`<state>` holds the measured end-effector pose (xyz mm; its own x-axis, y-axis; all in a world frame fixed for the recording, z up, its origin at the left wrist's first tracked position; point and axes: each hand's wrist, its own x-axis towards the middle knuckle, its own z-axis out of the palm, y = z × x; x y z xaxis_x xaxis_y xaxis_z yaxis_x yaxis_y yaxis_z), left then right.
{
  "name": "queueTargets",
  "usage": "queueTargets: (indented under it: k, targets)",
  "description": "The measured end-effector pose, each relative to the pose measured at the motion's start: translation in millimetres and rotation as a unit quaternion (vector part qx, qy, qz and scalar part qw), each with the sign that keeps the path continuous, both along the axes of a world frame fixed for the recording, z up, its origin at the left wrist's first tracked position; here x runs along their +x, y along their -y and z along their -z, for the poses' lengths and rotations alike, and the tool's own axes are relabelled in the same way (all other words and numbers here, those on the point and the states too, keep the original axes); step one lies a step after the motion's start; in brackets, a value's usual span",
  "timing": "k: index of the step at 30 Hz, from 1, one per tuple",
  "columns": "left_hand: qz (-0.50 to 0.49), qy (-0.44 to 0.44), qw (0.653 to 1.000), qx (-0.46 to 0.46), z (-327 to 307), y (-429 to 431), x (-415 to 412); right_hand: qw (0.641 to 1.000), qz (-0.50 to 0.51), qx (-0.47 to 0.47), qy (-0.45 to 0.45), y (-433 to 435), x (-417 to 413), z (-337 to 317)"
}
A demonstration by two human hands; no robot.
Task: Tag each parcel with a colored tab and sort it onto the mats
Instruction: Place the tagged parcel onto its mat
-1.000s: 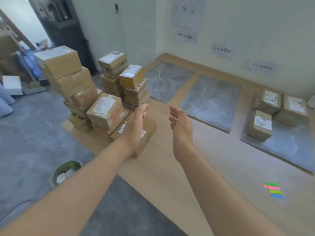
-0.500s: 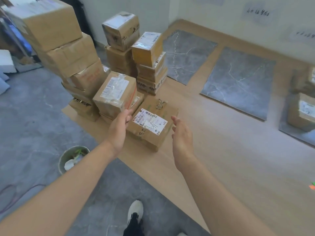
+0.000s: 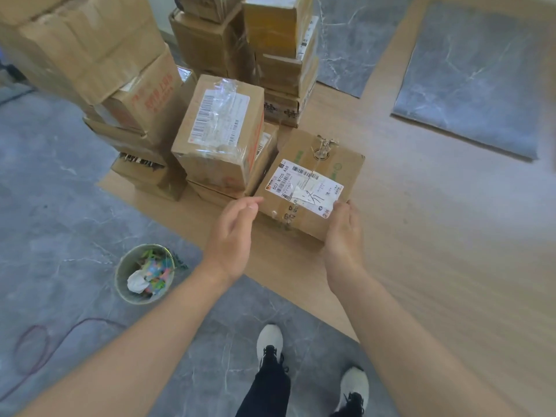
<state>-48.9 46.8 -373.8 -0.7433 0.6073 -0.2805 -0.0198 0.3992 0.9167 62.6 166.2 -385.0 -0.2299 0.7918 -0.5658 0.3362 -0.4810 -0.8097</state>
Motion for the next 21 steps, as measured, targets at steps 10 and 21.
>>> queueTargets:
  k: [10, 21]
  targets:
    - [0.004, 0.138, 0.99, 0.004, 7.0, -33.3, 18.7, 0.997, 0.073, -0.024, 0.024, -26.5, 43.0, 13.4]
    - [0.092, 0.192, 0.977, -0.016, 0.6, -145.2, 116.5, 0.984, 0.177, 0.013, 0.0, -90.2, 162.5, 3.5]
